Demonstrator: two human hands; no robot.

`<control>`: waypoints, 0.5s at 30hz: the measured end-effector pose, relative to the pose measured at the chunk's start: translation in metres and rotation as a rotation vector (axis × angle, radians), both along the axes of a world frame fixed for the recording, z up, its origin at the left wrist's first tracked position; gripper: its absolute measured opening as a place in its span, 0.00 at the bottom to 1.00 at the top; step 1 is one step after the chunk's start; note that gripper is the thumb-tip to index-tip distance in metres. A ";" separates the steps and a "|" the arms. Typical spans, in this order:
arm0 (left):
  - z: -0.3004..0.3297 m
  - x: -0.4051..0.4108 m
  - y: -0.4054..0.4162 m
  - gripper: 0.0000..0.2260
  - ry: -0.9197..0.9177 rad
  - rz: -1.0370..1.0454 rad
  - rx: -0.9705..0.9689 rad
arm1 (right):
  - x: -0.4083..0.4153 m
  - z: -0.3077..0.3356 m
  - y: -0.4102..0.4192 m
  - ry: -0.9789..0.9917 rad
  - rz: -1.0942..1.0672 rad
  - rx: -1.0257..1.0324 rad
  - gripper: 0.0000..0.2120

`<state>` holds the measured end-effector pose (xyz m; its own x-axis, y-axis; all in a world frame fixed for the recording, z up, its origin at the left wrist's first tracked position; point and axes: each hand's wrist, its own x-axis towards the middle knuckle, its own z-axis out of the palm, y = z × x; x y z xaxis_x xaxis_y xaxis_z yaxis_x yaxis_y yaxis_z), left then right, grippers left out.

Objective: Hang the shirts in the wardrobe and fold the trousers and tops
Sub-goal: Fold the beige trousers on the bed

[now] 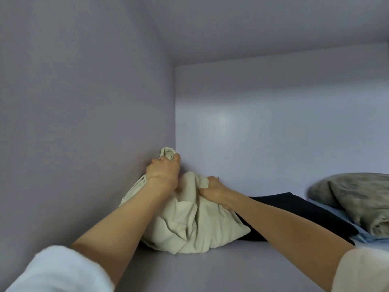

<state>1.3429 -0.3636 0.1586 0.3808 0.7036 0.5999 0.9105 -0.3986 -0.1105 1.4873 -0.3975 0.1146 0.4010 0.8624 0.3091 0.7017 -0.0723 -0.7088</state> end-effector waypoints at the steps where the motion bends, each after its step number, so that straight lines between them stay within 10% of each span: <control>1: -0.003 0.002 0.002 0.25 0.020 -0.012 -0.015 | 0.006 -0.003 -0.002 -0.011 -0.019 -0.046 0.19; 5: -0.013 0.005 0.015 0.20 -0.001 -0.111 -0.154 | 0.021 -0.007 -0.015 -0.085 -0.094 -0.213 0.07; 15: -0.035 0.002 0.026 0.20 -0.136 -0.283 -0.307 | 0.027 0.008 -0.044 -0.147 -0.195 -0.248 0.19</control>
<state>1.3444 -0.3377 0.1240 0.5165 0.7363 0.4372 0.7587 -0.6302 0.1650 1.5148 -0.4417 0.1221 0.5324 0.8301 0.1661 0.7508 -0.3724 -0.5456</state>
